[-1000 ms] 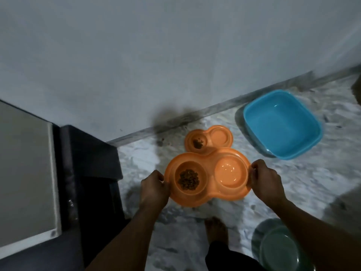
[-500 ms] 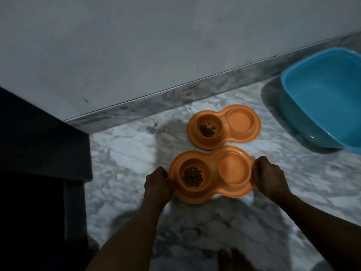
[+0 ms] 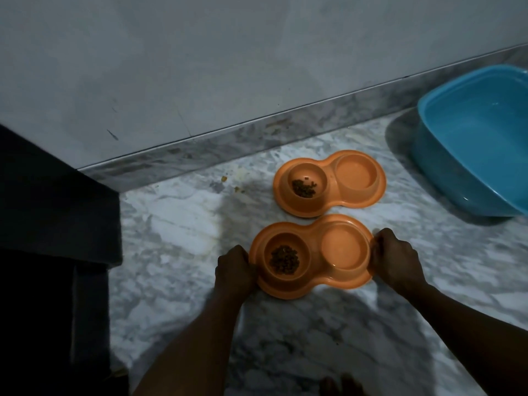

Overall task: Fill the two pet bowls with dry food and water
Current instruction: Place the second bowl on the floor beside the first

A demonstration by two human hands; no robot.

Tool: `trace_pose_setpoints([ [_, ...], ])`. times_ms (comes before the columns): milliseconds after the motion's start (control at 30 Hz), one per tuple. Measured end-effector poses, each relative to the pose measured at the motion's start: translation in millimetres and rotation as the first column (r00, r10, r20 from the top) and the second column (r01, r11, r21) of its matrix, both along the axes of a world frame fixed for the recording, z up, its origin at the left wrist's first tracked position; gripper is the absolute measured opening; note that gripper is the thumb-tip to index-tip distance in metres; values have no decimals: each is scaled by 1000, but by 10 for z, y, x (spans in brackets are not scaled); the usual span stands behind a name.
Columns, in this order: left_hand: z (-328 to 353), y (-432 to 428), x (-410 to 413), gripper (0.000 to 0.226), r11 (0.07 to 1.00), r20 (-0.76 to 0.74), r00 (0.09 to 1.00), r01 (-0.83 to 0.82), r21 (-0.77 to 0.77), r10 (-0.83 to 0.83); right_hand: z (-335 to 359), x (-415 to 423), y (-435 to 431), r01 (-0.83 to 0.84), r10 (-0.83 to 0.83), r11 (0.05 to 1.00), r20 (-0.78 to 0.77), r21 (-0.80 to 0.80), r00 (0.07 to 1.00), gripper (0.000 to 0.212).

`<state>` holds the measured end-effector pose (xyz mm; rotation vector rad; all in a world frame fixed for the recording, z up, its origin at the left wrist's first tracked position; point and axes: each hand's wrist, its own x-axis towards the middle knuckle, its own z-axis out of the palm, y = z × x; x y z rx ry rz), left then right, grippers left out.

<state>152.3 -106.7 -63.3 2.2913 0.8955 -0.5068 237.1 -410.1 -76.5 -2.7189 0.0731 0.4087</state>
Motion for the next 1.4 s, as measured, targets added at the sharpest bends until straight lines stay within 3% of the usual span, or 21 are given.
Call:
trace_pose_setpoints([
  [300,46,35,26,12,1000,-29,1000,7,-14,-7,170,-4,63,-6,3,999,-67,-40,998,9],
  [533,759,98,136,39,998,53,997,61,34,-63,838,261,174,-236,234,968,-37,-82,972,35],
  [700,2364,43,97,48,990,107,984,135,43,-139,2445,297,617,-435,432,899,-72,-40,899,49],
  [1067,7261,409,-101,50,986,222,965,111,124,-136,7305,9,1713,-620,619,784,35,20,785,54],
  [1200,8369,632,-314,52,983,264,960,44,177,-90,8391,-131,2062,-697,690,717,147,-9,709,52],
  [1400,9361,1120,-1074,56,961,318,945,-19,275,-72,9355,-649,2617,-767,744,641,280,-41,607,51],
])
